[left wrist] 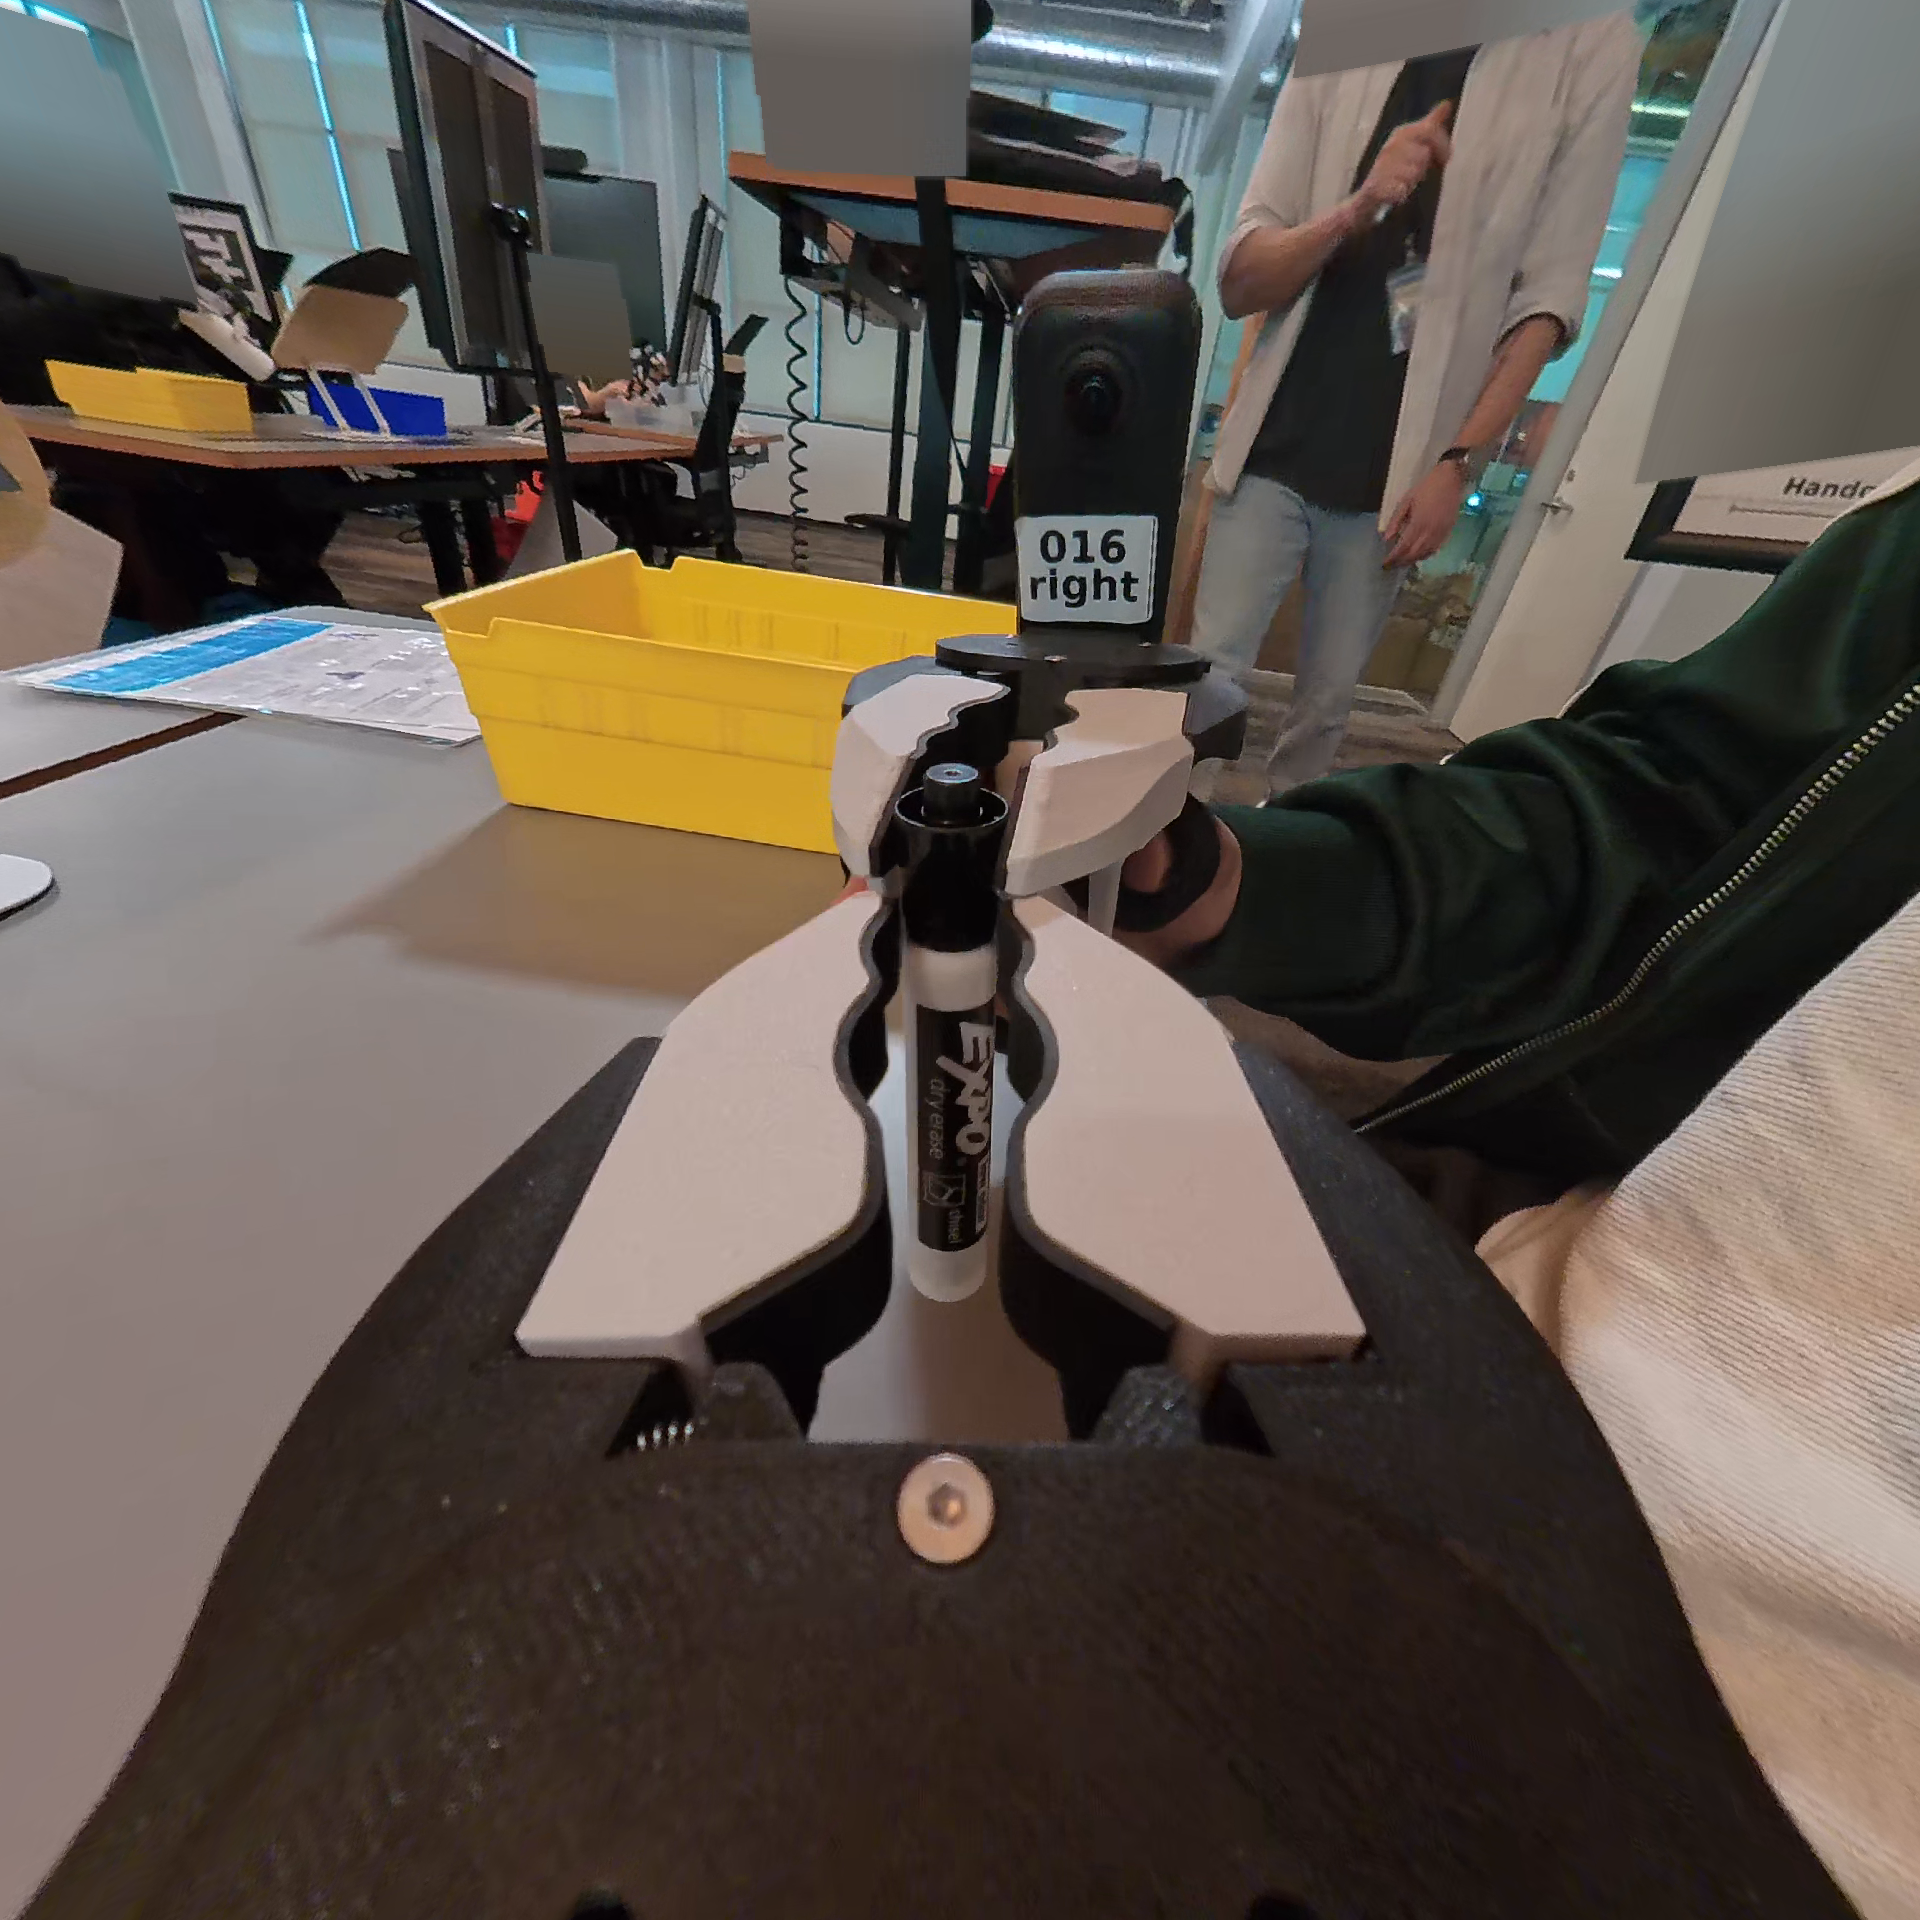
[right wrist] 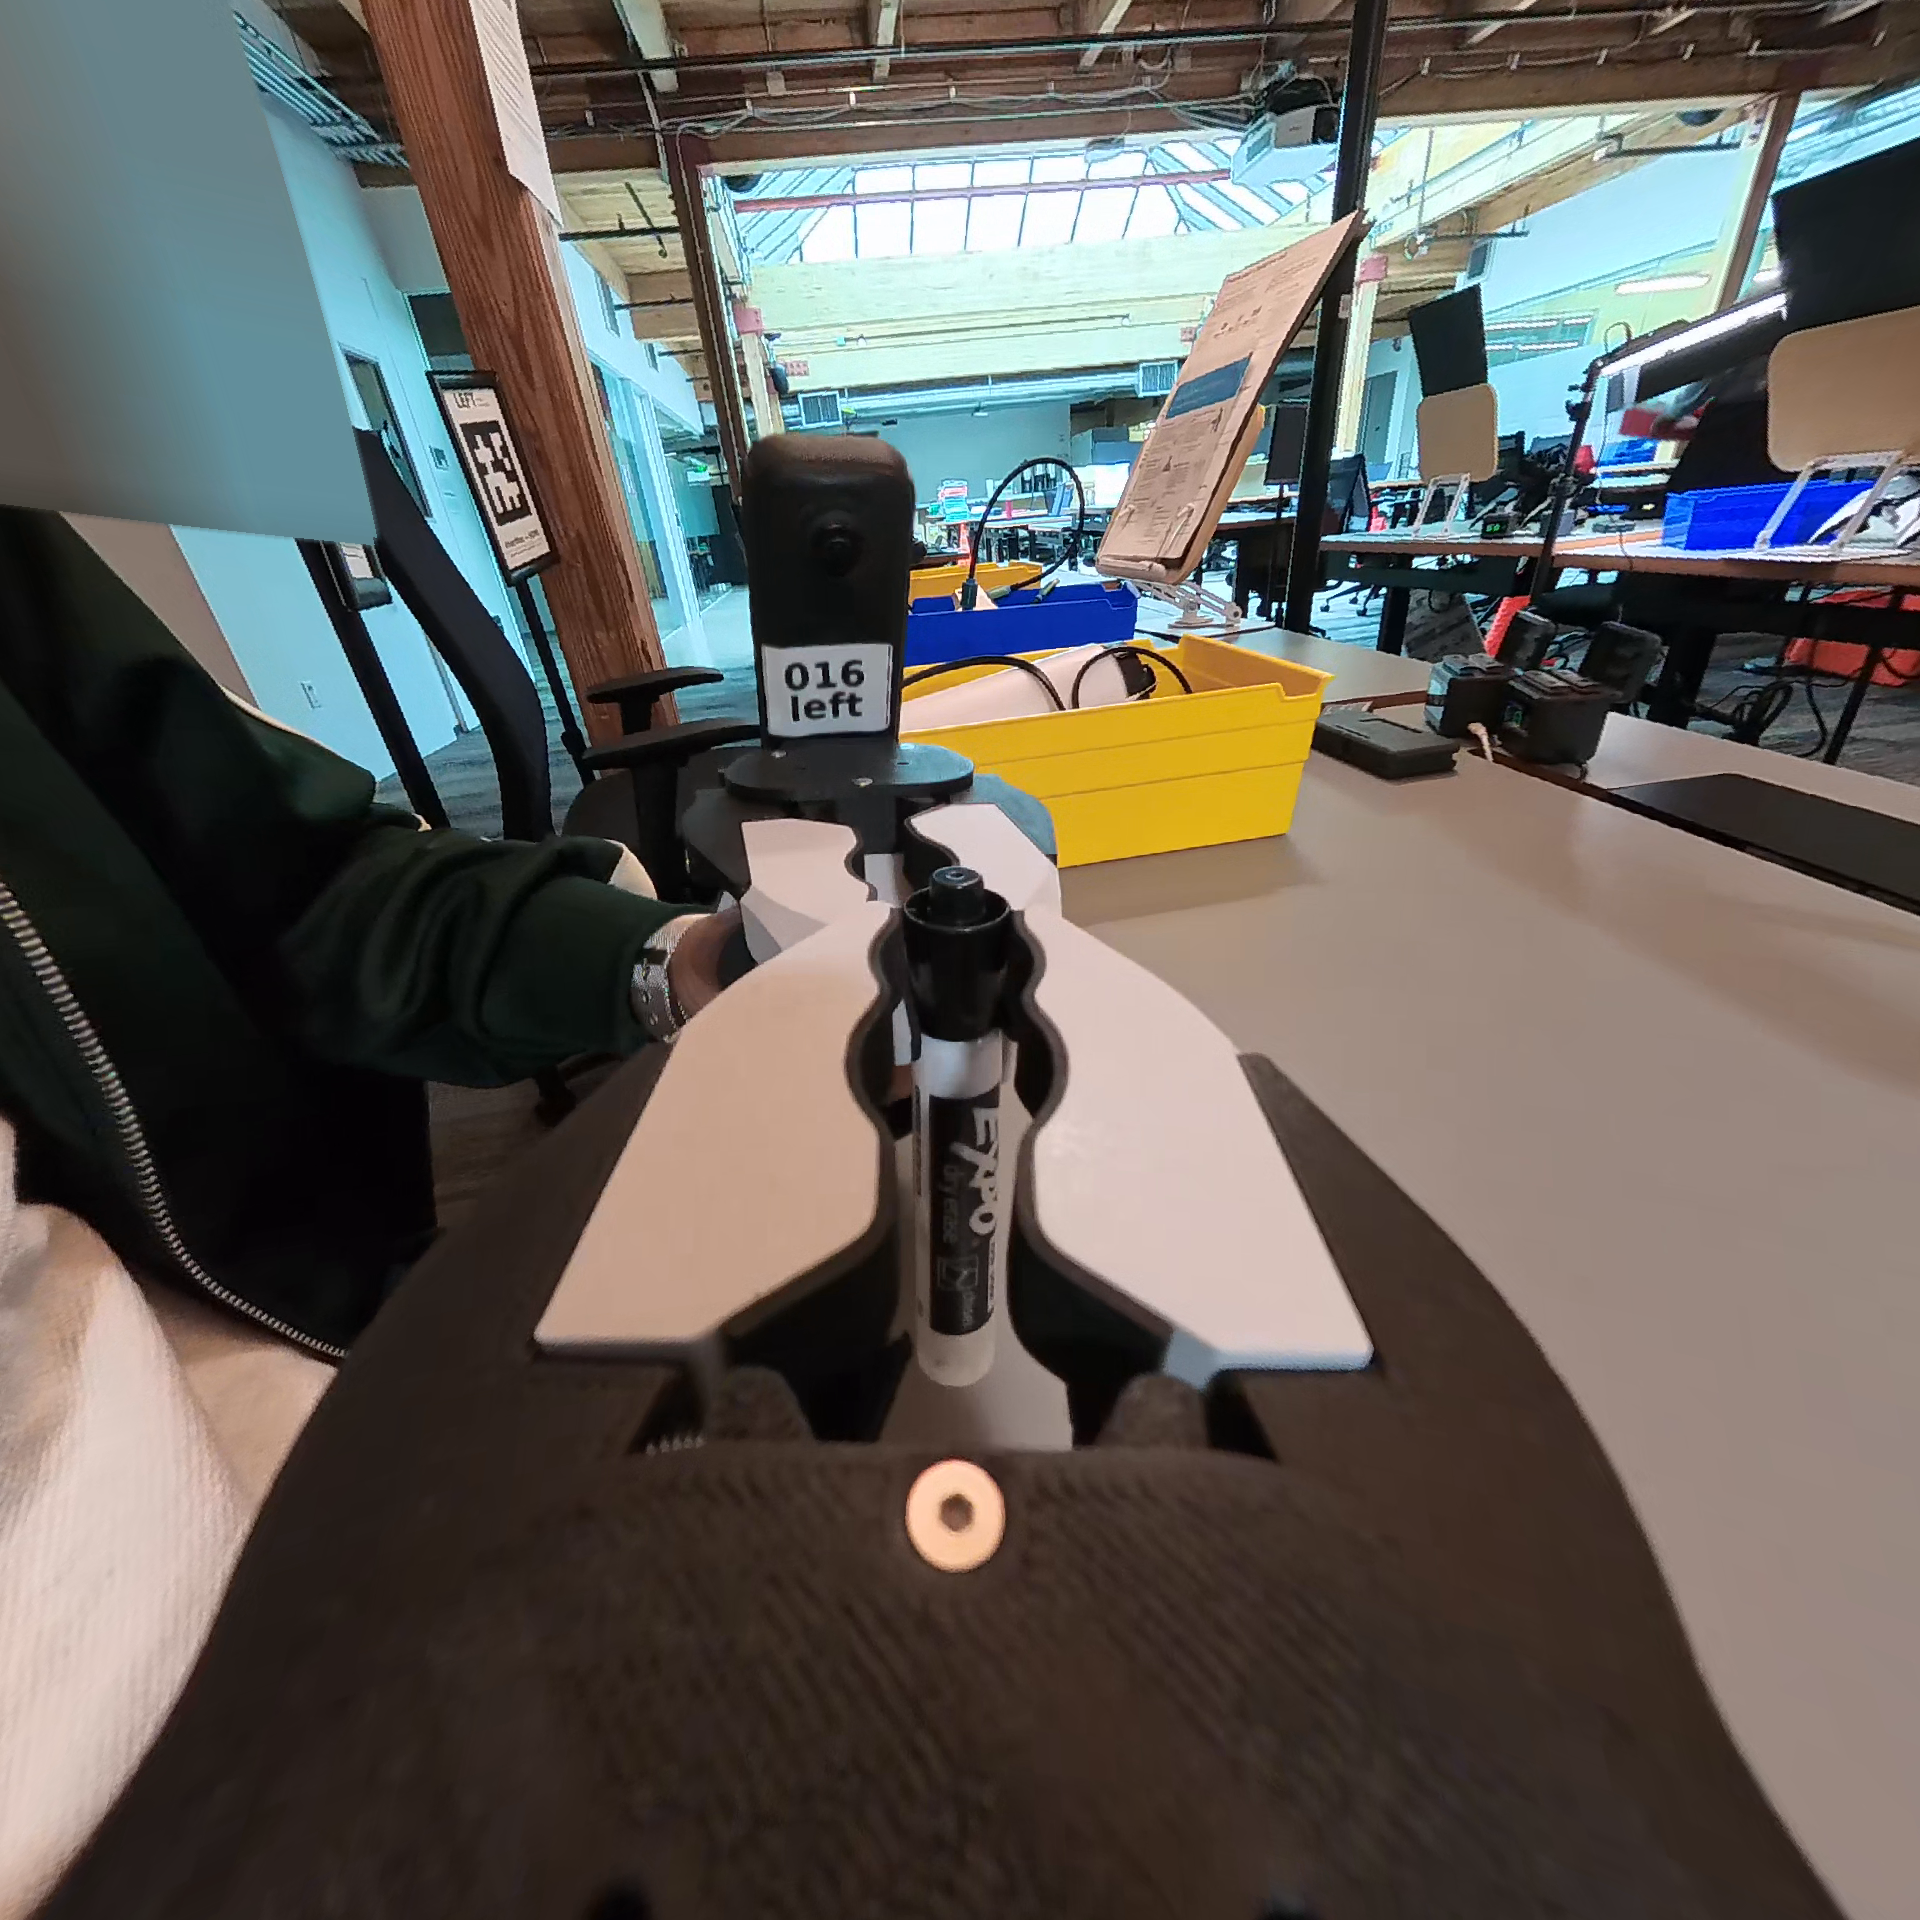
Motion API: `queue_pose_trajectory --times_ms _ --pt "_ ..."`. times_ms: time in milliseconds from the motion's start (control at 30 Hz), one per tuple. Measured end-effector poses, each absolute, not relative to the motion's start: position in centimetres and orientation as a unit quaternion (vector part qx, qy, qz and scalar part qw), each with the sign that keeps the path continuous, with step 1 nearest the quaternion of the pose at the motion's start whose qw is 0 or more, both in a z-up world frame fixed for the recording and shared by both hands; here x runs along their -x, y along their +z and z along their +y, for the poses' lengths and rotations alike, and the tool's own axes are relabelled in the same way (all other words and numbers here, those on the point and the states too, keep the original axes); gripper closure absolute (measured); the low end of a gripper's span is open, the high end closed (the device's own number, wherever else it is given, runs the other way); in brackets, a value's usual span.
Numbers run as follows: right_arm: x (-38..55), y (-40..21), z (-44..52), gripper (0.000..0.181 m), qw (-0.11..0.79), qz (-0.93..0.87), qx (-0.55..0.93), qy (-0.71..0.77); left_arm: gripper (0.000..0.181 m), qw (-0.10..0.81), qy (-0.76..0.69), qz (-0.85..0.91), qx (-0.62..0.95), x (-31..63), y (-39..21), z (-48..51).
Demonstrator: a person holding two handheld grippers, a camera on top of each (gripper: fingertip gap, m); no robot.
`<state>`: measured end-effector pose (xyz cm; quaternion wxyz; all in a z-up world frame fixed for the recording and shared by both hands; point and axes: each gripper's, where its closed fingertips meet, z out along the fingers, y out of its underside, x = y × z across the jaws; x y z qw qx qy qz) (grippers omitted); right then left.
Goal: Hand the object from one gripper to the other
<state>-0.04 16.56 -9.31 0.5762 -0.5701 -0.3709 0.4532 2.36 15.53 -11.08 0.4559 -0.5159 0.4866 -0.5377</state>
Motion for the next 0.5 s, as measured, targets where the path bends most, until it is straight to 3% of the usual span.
queue_pose_trajectory --times_ms 100,500 --pt "-0.4 -8.7 16.7 0.162 0.586 -0.357 0.564 0.459 0.149 0.458 -0.531 0.488 0.520 -2.5 -11.4 15.6" --pt "-1.3 -7.9 16.9 0.162 0.587 -0.331 0.555 0.487 0.155 0.421 -0.517 0.517 0.537 -3.3 -13.4 15.0"
